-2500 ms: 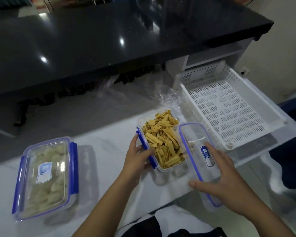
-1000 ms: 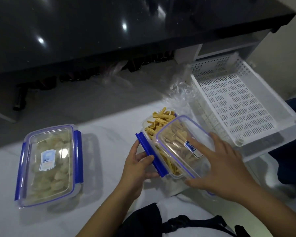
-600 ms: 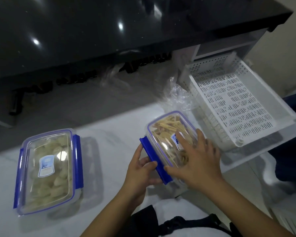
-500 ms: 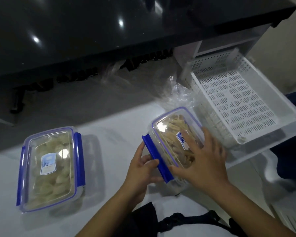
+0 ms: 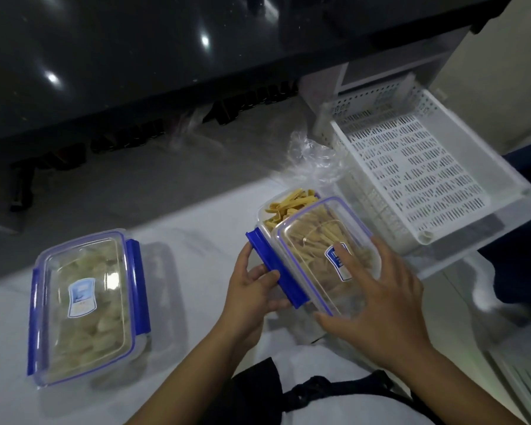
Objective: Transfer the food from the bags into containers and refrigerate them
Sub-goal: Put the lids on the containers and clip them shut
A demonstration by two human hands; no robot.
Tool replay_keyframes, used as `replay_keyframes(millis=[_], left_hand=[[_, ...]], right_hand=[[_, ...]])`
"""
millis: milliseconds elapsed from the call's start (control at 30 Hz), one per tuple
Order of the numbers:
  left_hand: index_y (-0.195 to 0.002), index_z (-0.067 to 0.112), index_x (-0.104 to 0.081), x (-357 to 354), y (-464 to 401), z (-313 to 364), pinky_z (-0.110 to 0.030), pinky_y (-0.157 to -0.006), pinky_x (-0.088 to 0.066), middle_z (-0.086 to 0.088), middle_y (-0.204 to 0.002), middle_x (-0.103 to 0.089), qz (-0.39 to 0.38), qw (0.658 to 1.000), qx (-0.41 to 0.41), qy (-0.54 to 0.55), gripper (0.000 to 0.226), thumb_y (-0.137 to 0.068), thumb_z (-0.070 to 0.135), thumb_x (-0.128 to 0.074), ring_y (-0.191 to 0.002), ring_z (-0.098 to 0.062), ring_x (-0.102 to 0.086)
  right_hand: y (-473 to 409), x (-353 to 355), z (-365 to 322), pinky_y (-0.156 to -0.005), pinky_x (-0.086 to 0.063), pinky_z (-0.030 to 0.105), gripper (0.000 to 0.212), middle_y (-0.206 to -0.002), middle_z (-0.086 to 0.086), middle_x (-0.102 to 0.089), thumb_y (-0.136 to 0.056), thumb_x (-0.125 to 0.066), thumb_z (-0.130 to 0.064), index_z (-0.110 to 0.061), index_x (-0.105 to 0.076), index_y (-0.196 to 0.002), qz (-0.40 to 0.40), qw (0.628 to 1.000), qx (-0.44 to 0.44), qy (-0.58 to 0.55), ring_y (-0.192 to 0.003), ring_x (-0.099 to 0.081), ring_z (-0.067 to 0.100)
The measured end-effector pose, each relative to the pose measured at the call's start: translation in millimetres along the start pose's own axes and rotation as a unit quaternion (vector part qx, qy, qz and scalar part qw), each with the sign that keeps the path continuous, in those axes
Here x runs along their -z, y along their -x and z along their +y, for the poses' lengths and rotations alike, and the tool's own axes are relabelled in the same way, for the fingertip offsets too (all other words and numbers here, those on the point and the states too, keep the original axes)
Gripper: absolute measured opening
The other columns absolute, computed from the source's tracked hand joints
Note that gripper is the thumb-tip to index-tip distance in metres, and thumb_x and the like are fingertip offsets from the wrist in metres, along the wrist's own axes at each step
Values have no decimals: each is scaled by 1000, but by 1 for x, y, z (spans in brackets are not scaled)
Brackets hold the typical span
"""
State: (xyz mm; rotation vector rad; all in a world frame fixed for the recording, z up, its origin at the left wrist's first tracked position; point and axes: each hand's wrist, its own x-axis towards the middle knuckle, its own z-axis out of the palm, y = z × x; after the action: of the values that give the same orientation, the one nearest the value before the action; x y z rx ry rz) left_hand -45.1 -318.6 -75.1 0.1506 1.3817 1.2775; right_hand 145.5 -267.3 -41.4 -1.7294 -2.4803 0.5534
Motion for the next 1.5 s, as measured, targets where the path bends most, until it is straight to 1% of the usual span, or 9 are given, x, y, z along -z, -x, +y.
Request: replay_keyframes(millis=[267,400,700,1033,1133,1233,1300,1367,1500], left_hand=[[-143,39,-41,-3,-12,6,-43,-62,-61,-9,-115,-71,-8,1000,15,20,66,-95,-1,-60,-96,-25,-75],[-145,36,-43,-12,-20,12,-48,-69,-62,-9,-116,-72,7,1000,4,23,65,-94,0,-62,-98,-27,-74],[-146,38,-40,-19,-33,21,-57,-77,-61,-9,-120,-70,17,999,4,39,70,-92,4,-67,-103,-31,-73],[-141,42,-42,-11,-19,18,-47,-70,-62,-6,-115,-72,-2,1000,8,-3,66,-93,4,-66,-98,-26,-75],[-143,42,-40,-3,-17,24,-41,-74,-62,-4,-127,-62,43,995,-27,-89,66,-92,11,-69,-106,-25,-69],[-135,40,-52,6,-32,51,-20,-67,-53,0,-125,-60,126,944,-200,-229,50,-95,12,-63,-101,-13,-62],[-130,37,-59,3,-43,81,-12,-67,-48,3,-112,-66,113,896,-277,-328,40,-97,14,-59,-95,-6,-62],[-138,36,-55,-14,-59,112,-15,-73,-49,6,-103,-66,63,848,-304,-429,43,-99,18,-57,-92,-5,-63],[-152,47,-24,-60,-108,148,-35,-73,-56,1,-104,-66,-37,721,-271,-636,70,-97,19,-56,-85,-18,-66]], right_hand=[[-8,3,24,-120,-8,54,109,-162,-9,17,-54,-58,-88,-65,-5,-146,-112,994,-15,9,-151,3,29],[-32,5,15,-118,-10,56,110,-164,-2,8,-54,-64,-87,-60,-12,-148,-91,996,-6,3,-151,-2,32],[-25,17,27,-119,-15,55,111,-164,-7,0,-46,-55,-92,-61,-19,-146,-59,997,-29,-46,-152,-7,23],[-17,9,30,-119,-9,52,109,-163,-7,10,-49,-51,-91,-65,-7,-145,-85,996,2,-18,-151,-2,25],[-18,1,33,-120,-8,54,111,-163,-5,13,-51,-52,-92,-62,-8,-148,-84,996,8,-2,-151,2,29],[-18,-4,35,-119,-11,55,111,-162,-3,15,-52,-52,-92,-59,-10,-149,-84,996,14,9,-151,1,32],[-18,-6,35,-119,-13,56,111,-162,-3,12,-52,-53,-91,-59,-11,-150,-79,997,13,8,-150,-1,33],[-18,-8,35,-118,-16,58,110,-163,-2,9,-52,-55,-90,-59,-14,-149,-69,998,12,6,-150,-4,35],[-17,-10,36,-118,-15,58,111,-162,-3,12,-52,-55,-89,-60,-11,-149,-74,997,9,6,-151,-3,35]])
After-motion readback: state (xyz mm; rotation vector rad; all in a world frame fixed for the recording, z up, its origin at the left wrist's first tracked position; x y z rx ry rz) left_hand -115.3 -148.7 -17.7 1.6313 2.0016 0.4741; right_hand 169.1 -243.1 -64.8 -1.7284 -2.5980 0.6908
